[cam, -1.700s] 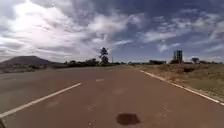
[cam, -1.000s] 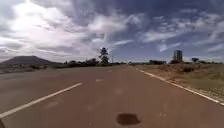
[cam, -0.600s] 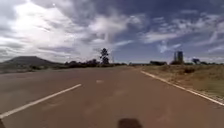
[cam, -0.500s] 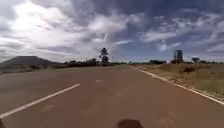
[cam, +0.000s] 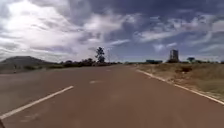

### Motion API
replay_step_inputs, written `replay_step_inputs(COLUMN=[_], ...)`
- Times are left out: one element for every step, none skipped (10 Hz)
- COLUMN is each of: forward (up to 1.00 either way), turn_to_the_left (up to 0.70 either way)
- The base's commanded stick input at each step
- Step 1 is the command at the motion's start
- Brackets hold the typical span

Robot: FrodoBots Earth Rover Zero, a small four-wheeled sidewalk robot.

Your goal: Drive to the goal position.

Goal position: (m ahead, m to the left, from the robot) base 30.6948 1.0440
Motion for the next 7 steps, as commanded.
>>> replay_step_inputs(forward=[0.7,0.7,0.7,0.7,0.7,0.7,0.7], turn_to_the_left=[-0.25,-0.3,-0.35,-0.24,-0.13,-0.02,0.0])
